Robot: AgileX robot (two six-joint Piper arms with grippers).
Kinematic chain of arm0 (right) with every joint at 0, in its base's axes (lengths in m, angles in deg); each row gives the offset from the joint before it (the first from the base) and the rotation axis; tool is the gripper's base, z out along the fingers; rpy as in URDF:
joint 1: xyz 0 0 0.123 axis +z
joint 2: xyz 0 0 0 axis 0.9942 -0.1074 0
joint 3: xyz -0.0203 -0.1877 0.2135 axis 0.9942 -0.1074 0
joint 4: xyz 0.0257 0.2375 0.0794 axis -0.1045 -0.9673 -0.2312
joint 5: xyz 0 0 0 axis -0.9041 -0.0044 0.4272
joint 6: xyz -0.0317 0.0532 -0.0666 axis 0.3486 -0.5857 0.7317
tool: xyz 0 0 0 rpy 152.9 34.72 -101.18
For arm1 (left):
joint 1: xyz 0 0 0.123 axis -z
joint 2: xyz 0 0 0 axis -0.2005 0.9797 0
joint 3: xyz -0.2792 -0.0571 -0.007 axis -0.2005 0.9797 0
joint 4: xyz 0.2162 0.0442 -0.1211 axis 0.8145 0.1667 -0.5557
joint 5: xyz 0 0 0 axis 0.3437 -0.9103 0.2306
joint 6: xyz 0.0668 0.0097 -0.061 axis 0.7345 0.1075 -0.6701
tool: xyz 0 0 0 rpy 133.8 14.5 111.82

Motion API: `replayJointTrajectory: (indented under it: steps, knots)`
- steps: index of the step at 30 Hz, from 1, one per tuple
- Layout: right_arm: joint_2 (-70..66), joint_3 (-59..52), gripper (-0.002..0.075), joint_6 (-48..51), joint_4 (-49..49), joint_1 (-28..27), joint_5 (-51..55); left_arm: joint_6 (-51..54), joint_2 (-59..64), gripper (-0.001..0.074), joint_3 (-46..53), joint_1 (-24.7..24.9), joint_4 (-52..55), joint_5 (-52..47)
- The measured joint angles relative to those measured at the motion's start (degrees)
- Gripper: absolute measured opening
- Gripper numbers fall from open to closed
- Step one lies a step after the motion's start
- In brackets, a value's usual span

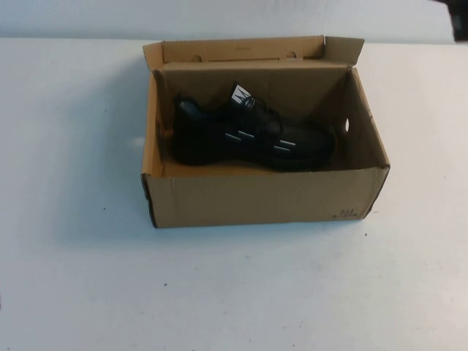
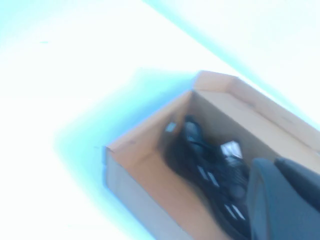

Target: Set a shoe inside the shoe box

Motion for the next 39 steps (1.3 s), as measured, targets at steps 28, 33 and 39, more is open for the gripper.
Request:
replayJointTrajectory:
  steps: [28,33,39]
  knots:
    - [47.1,-65.0,-0.0016,0.0,-6.0,0.0,-45.1,-0.7,1.1,-0.0001,9.8,0.0,5.1,19.1]
    - [47.1,-65.1,-0.0016,0.0,-6.0,0.0,-43.7,-0.7,1.1,-0.0001,9.8,0.0,5.1,18.9]
    - [47.1,-65.1,-0.0016,0.0,-6.0,0.0,-41.4,-0.7,1.1,-0.0001,9.9,0.0,5.1,18.8]
